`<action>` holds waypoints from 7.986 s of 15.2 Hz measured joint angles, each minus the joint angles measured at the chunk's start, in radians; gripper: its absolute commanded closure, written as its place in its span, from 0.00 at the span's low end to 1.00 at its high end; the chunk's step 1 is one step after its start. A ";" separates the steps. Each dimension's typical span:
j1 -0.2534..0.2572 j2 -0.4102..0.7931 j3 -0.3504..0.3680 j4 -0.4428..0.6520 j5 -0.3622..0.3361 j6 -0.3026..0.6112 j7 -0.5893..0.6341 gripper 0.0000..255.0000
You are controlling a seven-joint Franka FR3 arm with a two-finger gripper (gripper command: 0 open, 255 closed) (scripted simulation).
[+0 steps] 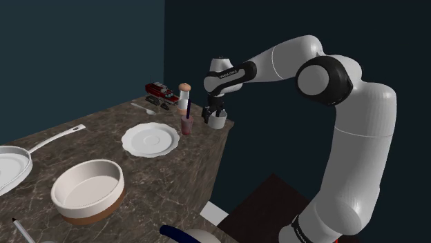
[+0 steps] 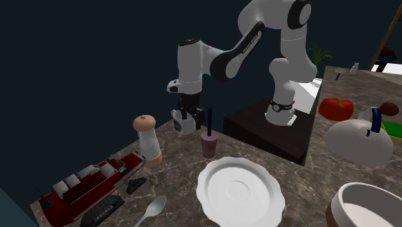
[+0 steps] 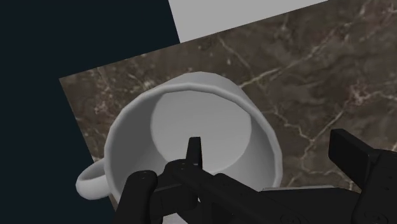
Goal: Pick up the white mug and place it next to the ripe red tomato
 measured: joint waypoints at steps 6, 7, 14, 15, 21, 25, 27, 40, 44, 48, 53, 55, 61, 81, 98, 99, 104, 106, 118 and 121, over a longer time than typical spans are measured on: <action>0.000 0.000 0.000 0.000 0.000 0.000 0.000 1.00; 0.000 0.000 0.000 0.000 0.000 0.000 0.000 1.00; 0.000 -0.006 0.000 0.006 0.000 -0.013 -0.001 1.00; 0.000 -0.012 0.000 0.010 0.000 -0.022 -0.001 1.00; 0.001 -0.047 -0.001 0.043 -0.001 -0.089 -0.003 1.00; 0.003 -0.062 0.000 0.077 -0.001 -0.139 -0.002 1.00; 0.002 -0.071 -0.001 0.090 -0.002 -0.161 -0.004 1.00; 0.002 -0.110 -0.002 0.215 -0.002 -0.324 -0.011 1.00; 0.001 -0.115 -0.002 0.258 -0.002 -0.373 -0.014 1.00; 0.009 -0.172 0.001 0.208 -0.006 -0.380 -0.002 1.00; 0.035 -0.352 0.018 -0.024 -0.018 -0.329 0.044 1.00; 0.042 -0.434 0.026 -0.125 -0.021 -0.312 0.061 1.00; 0.069 -0.654 0.061 -0.356 -0.019 -0.303 0.122 1.00; 0.239 -1.390 0.263 -0.846 0.159 -0.553 0.375 1.00; 0.484 -1.813 0.567 -0.849 0.523 -0.933 0.751 1.00; 0.500 -1.835 0.583 -0.840 0.546 -0.957 0.778 1.00; 0.535 -1.874 0.693 -0.779 0.688 -1.018 0.905 1.00; 0.547 -1.887 0.724 -0.741 0.733 -1.049 0.957 1.00; 0.544 -1.906 0.911 -0.534 1.015 -1.115 1.223 1.00; 0.559 -1.931 0.933 -0.568 1.038 -1.104 1.224 1.00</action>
